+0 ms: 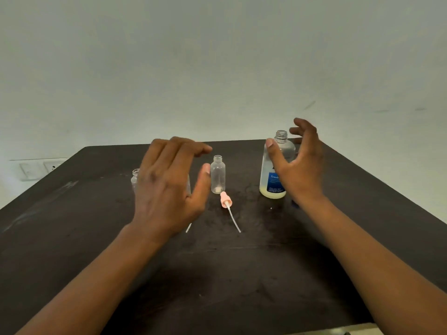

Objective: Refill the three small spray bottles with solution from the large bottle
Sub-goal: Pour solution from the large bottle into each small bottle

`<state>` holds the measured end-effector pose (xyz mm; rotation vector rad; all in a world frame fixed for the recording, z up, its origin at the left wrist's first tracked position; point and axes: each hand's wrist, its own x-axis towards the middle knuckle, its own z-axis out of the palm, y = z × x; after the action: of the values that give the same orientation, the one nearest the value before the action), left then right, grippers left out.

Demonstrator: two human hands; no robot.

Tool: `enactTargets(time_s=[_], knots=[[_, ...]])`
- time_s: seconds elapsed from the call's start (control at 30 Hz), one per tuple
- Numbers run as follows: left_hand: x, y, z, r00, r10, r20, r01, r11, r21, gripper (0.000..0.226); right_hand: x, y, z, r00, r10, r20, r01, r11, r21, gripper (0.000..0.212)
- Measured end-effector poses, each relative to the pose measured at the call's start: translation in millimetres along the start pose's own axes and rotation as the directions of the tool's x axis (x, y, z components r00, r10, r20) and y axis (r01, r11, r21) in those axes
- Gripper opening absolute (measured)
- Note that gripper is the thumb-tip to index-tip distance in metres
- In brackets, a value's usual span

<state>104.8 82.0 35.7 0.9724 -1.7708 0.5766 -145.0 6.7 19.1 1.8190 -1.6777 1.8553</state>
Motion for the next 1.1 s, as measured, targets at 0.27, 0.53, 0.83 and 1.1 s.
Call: enactTargets(time_s=[0.27, 0.53, 0.83, 1.1], knots=[[34.4, 26.7, 46.0, 0.832, -0.392, 0.393, 0.366, 0.919, 0.143, 0.053, -1.6, 2.9, -6.7, 0.994, 0.063, 0.092, -0.047, 0.985, -0.165, 0.074], [33.2, 33.2, 72.7, 0.675, -0.606, 0.421, 0.503, 0.795, 0.338, 0.043, -0.8, -4.6, -17.0, 0.971, 0.163, 0.177, -0.098, 0.940, -0.326, 0.083], [23.8, 23.3, 83.9, 0.676, -0.591, 0.441, 0.528, 0.805, 0.269, 0.030, 3.0, -1.0, -17.4, 0.923, 0.260, 0.284, -0.133, 0.907, -0.399, 0.098], [24.6, 18.7, 88.3, 0.718, -0.573, 0.395, 0.533, 0.818, 0.219, 0.026, 2.8, -4.2, -17.8, 0.929, 0.267, 0.257, -0.201, 0.946, -0.255, 0.087]])
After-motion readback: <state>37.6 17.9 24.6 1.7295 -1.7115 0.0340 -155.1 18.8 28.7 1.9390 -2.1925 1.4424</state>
